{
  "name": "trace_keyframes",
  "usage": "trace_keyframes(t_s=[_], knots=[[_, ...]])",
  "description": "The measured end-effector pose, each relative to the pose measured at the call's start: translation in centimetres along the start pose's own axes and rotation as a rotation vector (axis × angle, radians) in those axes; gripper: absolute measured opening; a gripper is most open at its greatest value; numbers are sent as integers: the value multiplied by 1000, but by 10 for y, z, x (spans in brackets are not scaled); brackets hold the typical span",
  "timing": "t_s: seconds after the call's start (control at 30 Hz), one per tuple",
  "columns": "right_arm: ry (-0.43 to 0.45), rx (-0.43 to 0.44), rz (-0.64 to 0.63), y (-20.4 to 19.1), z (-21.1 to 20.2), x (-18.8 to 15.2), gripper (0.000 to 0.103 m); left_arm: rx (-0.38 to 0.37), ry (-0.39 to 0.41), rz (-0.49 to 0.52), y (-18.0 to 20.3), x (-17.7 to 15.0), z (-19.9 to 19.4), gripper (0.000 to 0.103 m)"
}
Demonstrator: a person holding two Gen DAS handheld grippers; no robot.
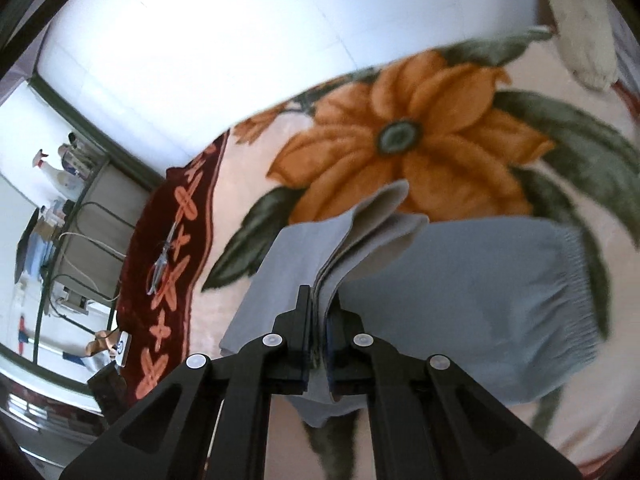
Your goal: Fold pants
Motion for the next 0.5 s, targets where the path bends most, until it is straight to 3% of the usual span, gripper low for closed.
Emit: trace_keyframes(t_s=[0.23, 0.4, 0.5], knots=[[15, -175, -23, 54, -33, 5, 6, -6, -22, 13, 7, -2, 8, 65], [-39, -274, -1, 99, -10, -11, 6, -2, -46, 43, 18, -4, 17, 65], [-74, -271, 67, 128, 10, -24, 6, -8, -57, 65, 27, -1, 22, 65]])
Point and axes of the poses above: each gripper's, at about its wrist camera, not at the fingertips, and z roughly the way its jaws point, y to its right, x to its top, the point moved 1 cm from there along z, roughly the way its jaws point, and after that the axes turned 1 degree about y, right-handed, at the moved point
